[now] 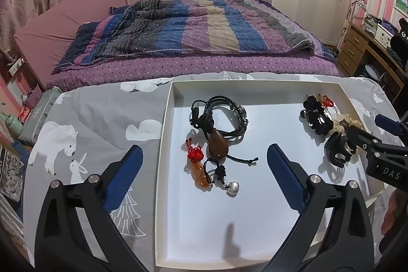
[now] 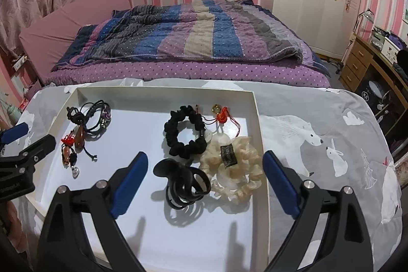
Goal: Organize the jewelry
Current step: 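Open both tools and withdraw them from the tray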
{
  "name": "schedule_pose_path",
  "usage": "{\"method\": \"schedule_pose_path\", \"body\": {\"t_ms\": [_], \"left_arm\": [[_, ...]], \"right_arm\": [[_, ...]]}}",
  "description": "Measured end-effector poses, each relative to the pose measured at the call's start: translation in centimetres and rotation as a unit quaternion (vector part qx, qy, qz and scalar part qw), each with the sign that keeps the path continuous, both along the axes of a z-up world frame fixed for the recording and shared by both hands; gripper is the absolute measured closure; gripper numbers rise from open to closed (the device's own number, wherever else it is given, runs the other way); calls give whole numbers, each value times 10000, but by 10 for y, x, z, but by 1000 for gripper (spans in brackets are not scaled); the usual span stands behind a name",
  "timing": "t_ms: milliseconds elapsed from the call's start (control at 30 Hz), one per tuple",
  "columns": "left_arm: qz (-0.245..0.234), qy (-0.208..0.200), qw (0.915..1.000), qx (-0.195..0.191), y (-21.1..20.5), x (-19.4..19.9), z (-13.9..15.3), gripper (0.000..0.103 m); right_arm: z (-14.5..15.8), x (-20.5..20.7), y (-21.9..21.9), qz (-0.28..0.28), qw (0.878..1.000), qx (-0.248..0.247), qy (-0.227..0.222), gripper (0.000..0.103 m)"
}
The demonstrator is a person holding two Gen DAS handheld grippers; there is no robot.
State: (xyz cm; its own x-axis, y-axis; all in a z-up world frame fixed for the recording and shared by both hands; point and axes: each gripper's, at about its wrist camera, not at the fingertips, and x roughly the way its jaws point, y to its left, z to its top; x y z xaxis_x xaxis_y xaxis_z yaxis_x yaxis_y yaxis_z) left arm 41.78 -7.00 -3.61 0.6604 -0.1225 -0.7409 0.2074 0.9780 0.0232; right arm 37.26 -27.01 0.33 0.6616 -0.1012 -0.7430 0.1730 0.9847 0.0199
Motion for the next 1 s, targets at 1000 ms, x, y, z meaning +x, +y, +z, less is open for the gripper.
{"method": "schedule_pose_path", "body": {"t_ms": [1000], "left_arm": [[181,-161,9997,38,45,-119,91,3]], "right_arm": [[81,-128,0,-496,9952,-714,-444,3]]}}
